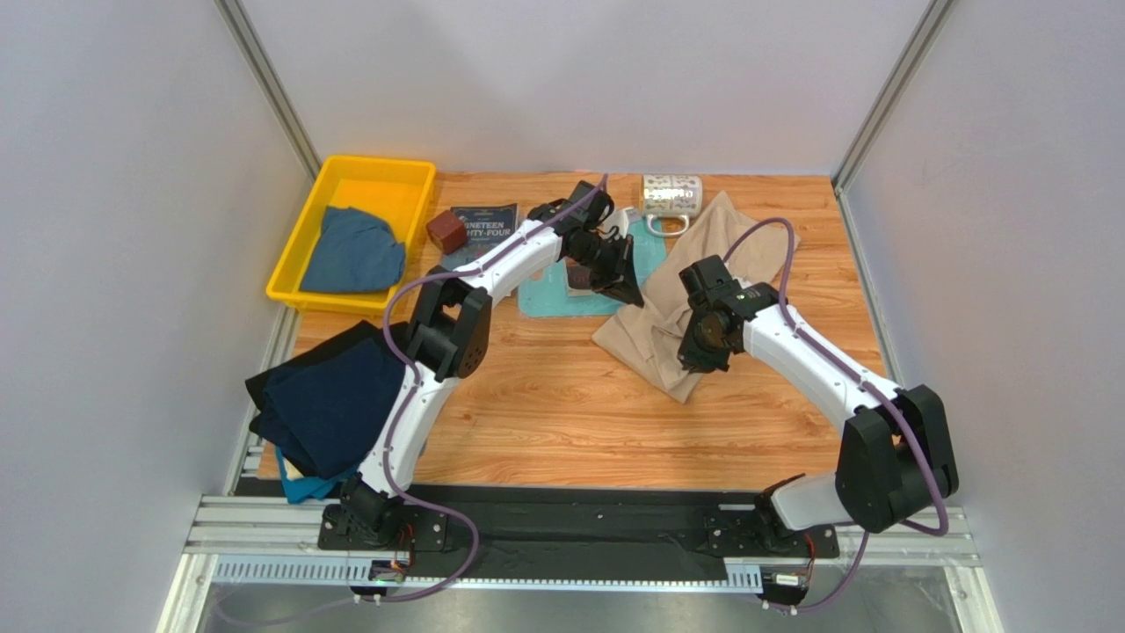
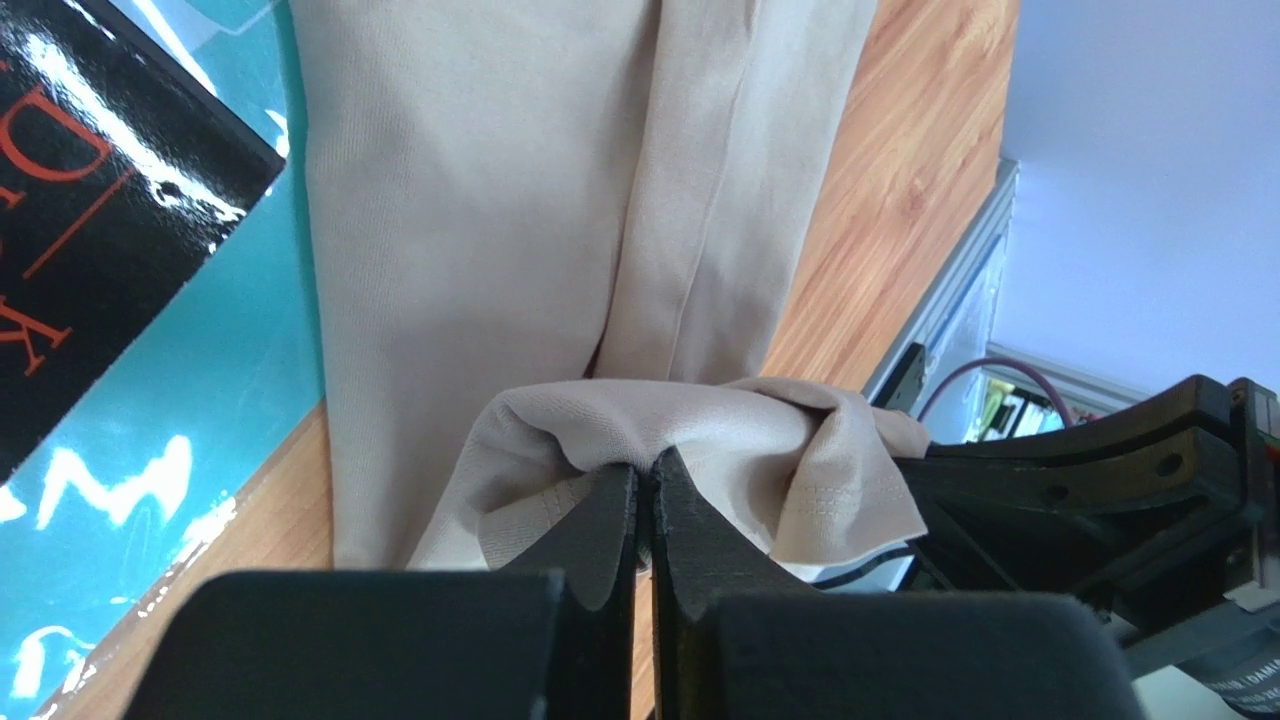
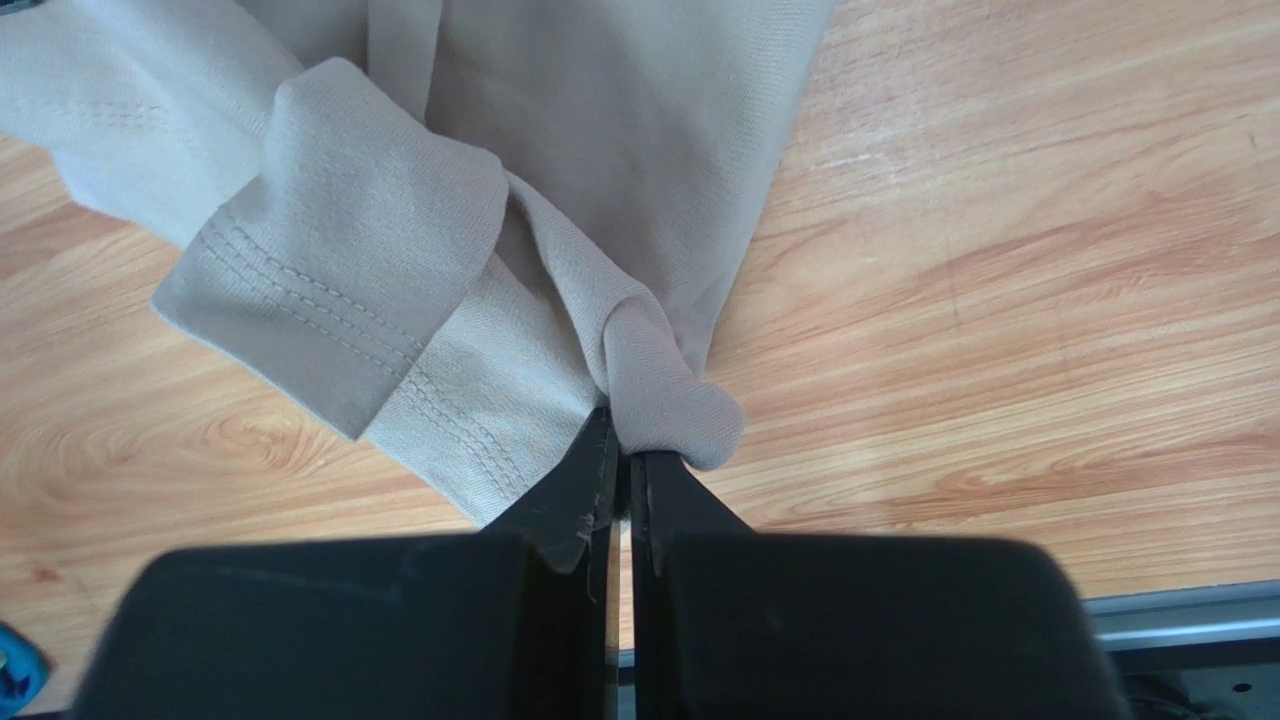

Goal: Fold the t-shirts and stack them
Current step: Fold the tshirt

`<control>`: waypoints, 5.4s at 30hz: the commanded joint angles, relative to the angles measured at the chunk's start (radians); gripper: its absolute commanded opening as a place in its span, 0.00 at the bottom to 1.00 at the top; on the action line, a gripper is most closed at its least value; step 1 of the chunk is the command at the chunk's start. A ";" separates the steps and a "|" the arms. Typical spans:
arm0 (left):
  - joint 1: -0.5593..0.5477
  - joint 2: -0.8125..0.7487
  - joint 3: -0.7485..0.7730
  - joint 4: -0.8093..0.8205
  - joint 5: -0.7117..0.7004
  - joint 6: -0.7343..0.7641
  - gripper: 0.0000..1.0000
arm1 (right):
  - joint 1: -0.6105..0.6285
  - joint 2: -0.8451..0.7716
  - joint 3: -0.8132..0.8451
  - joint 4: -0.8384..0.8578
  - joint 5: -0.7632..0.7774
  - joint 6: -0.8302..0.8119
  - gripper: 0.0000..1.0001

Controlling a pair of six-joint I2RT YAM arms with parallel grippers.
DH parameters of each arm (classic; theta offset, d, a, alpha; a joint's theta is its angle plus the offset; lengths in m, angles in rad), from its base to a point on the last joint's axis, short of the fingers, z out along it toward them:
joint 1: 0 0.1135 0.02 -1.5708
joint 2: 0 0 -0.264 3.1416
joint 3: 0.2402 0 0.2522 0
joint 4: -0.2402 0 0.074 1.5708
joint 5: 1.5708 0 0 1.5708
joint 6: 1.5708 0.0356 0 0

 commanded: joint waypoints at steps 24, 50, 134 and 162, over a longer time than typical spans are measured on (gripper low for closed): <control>0.100 0.068 0.051 0.034 -0.042 0.008 0.47 | -0.065 0.186 0.111 0.085 0.084 -0.053 0.25; 0.095 -0.285 -0.440 0.145 0.016 0.022 0.47 | -0.037 -0.019 0.042 -0.035 -0.118 -0.030 0.41; 0.020 -0.136 -0.443 0.060 -0.068 0.125 0.15 | -0.292 0.407 0.366 -0.023 0.020 0.044 0.00; -0.031 0.057 -0.149 0.004 -0.025 0.057 0.17 | -0.296 0.444 0.262 0.051 -0.166 0.113 0.00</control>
